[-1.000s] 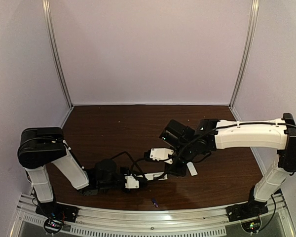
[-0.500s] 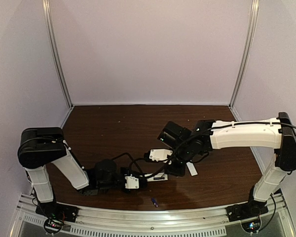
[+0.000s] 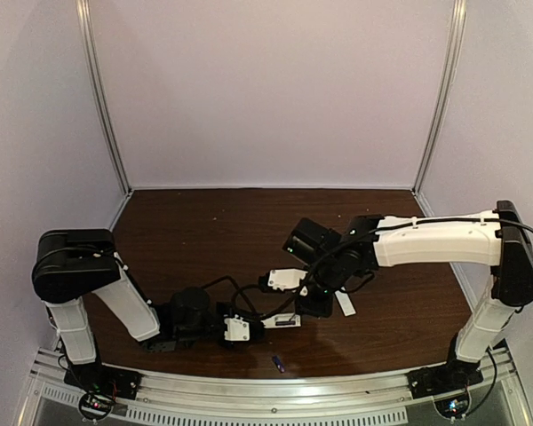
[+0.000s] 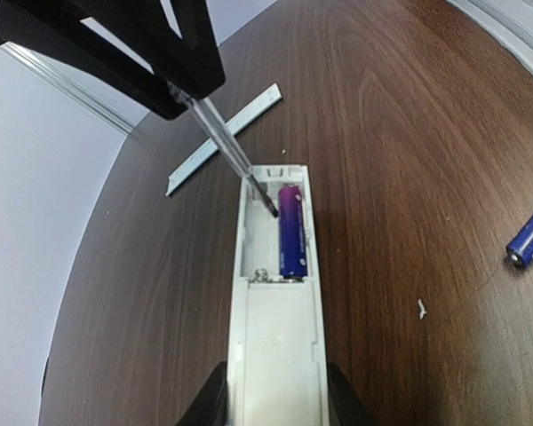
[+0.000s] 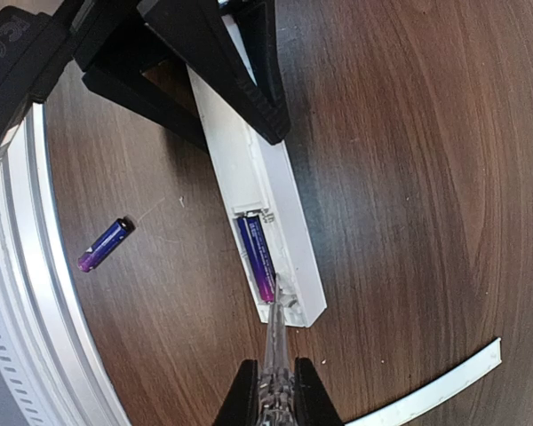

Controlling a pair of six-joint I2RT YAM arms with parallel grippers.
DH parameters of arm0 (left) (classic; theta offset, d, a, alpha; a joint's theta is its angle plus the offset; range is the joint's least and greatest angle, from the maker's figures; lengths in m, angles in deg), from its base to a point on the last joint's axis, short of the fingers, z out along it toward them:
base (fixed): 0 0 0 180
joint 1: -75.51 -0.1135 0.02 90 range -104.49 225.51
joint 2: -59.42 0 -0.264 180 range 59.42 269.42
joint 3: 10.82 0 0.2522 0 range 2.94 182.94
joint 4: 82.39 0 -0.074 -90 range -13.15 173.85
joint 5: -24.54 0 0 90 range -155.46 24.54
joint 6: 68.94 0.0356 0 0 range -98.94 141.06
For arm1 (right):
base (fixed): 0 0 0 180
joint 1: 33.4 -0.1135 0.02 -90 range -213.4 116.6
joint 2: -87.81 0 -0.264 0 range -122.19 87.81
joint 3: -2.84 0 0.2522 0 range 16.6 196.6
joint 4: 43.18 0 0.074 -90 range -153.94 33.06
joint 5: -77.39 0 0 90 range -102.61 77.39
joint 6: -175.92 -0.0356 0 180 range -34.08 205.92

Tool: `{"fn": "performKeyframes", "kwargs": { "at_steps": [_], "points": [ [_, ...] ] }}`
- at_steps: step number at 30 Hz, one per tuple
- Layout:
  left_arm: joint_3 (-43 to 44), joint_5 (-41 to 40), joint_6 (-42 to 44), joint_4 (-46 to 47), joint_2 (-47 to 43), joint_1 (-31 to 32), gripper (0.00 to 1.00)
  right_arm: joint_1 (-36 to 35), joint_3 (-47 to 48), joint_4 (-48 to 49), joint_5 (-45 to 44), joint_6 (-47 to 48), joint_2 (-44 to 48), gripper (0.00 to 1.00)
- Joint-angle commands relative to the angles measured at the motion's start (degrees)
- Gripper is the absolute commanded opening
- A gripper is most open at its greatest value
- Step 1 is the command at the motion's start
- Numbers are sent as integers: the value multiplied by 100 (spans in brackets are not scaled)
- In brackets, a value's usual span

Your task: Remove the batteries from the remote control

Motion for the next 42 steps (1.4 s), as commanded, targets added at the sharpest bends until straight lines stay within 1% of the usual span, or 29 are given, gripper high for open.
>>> {"fn": "performKeyframes", "kwargs": {
  "at_steps": [1, 26, 33, 42],
  "points": [
    [7, -23, 25, 425, 54, 27, 0, 114, 148, -187, 266, -20, -184, 0],
    [17, -196, 16, 449, 56, 33, 0, 585, 271, -73, 755, -337, -632, 0],
    [19, -229, 16, 452, 65, 33, 0, 877, 330, -8, 1190, -702, -760, 0],
    [16, -255, 16, 460, 82, 33, 0, 1195, 112, 346, 1805, -1214, -700, 0]
  ]
}}
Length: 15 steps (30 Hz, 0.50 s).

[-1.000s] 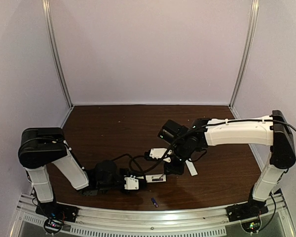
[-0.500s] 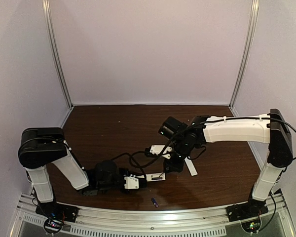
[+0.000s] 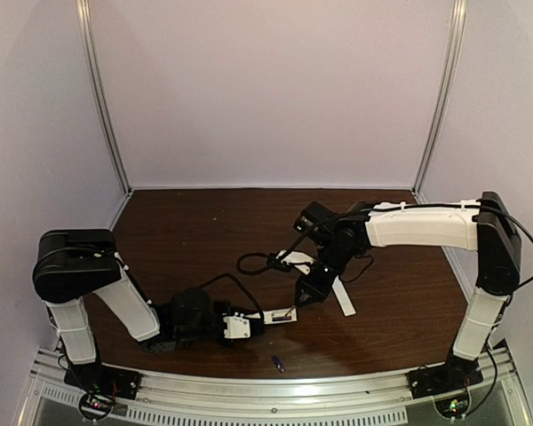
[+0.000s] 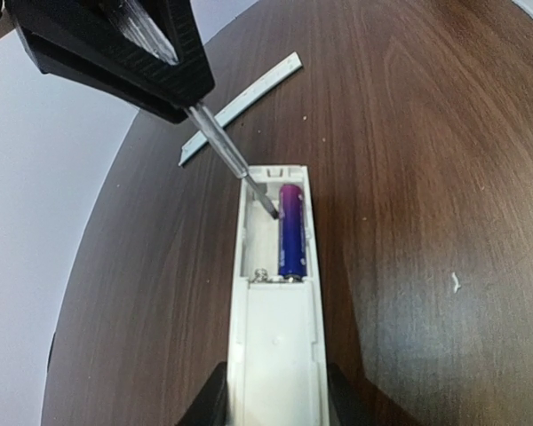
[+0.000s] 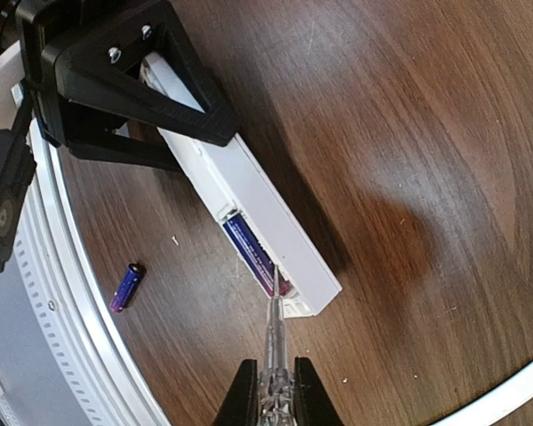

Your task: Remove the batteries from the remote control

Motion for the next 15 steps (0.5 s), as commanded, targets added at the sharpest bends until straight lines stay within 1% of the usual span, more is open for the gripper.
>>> {"fn": "performKeyframes", "kwargs": {
  "at_steps": [1, 9, 15],
  "points": [
    [30, 139, 18, 539, 58, 28, 0, 203, -233, 433, 324, -467, -112, 0],
    [42, 129, 9, 517, 68, 33, 0, 477, -510, 822, 911, -1119, -110, 0],
    [52, 118, 5, 506, 68, 34, 0, 614, -800, 1337, 1394, -1483, 20, 0]
  ]
}}
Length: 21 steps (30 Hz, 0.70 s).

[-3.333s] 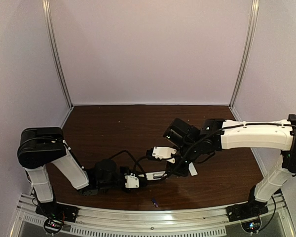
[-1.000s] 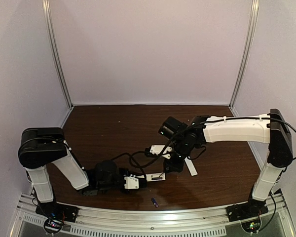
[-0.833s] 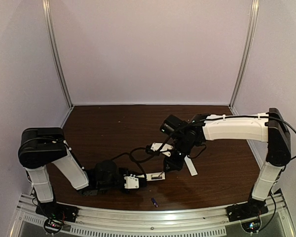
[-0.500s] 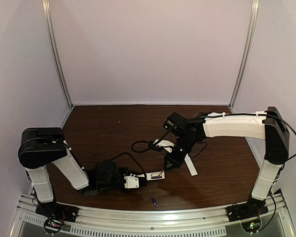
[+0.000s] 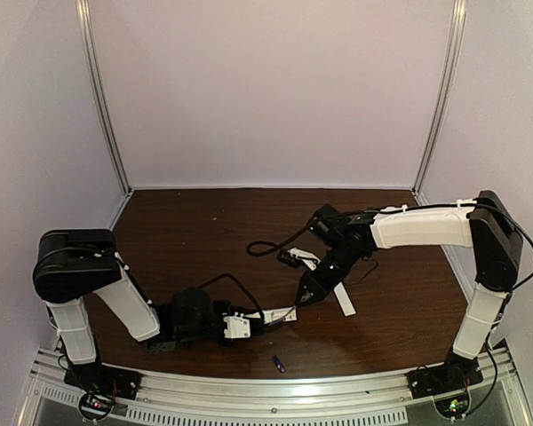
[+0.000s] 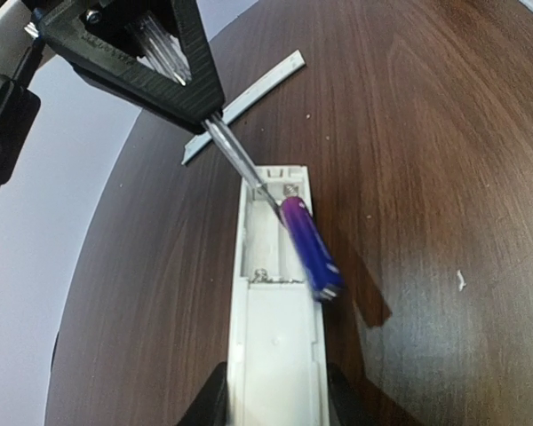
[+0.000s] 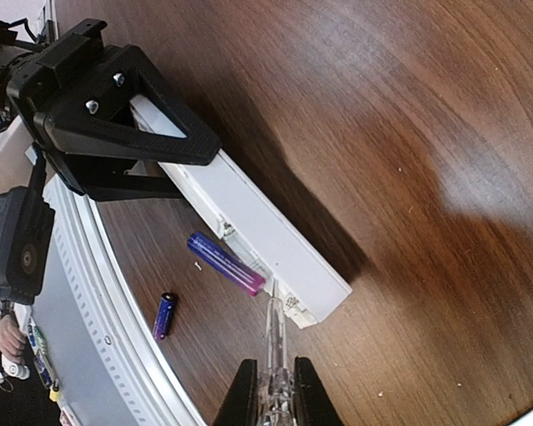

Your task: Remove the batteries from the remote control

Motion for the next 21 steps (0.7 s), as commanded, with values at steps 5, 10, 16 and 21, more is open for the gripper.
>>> {"fn": "performKeyframes", "kwargs": {
  "at_steps": [5, 10, 16, 21],
  "points": [
    [62, 148, 0, 472, 58, 38, 0, 170, -421, 855, 303, -552, 262, 0],
    [64, 153, -6, 454, 58, 38, 0, 171, -520, 920, 105, -590, 403, 0],
    [64, 139, -8, 445, 55, 38, 0, 171, -601, 1010, 76, -593, 588, 0],
    [66, 138, -8, 445, 56, 39, 0, 170, -612, 1004, 43, -583, 650, 0]
  ]
}}
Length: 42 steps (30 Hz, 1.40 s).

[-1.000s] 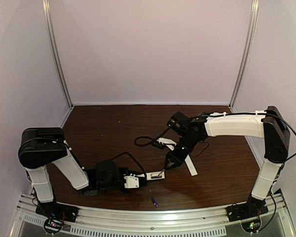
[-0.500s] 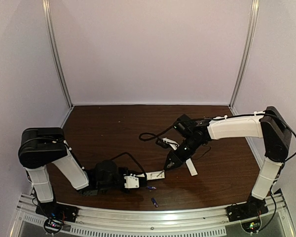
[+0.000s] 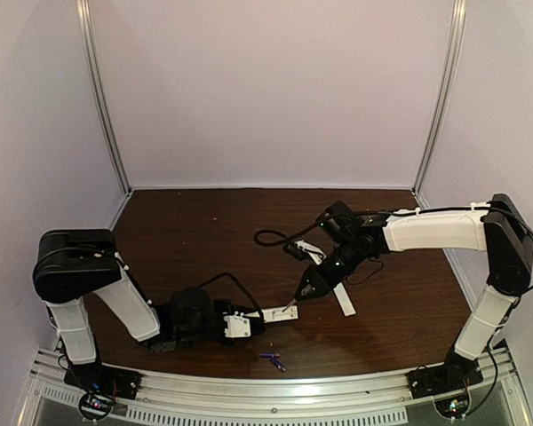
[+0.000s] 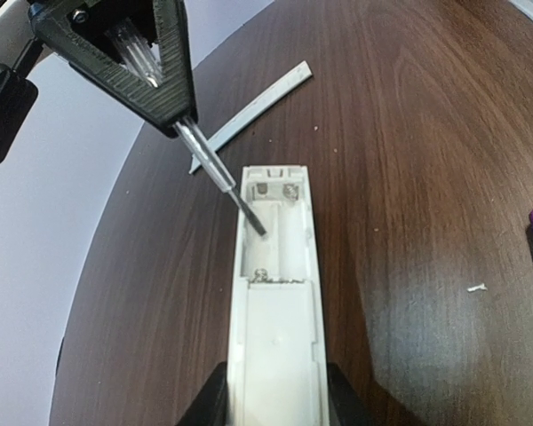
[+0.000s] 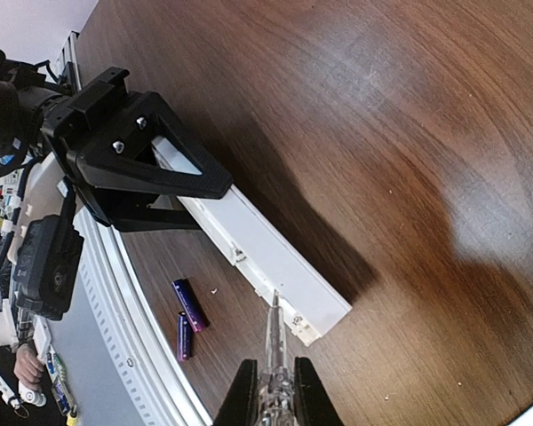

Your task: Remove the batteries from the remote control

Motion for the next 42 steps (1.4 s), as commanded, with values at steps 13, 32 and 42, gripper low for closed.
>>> {"fn": "performKeyframes", "kwargs": {
  "at_steps": [13, 32, 42],
  "points": [
    [59, 123, -15, 340, 58, 36, 0, 18, -59, 208, -118, 19, 273, 0],
    [23, 36, -83, 470, 27, 35, 0, -108, -694, 772, -383, -344, 1174, 0],
    [17, -280, -276, 525, -60, 37, 0, -128, -1503, 1766, -1217, -1041, 2361, 0]
  ]
}}
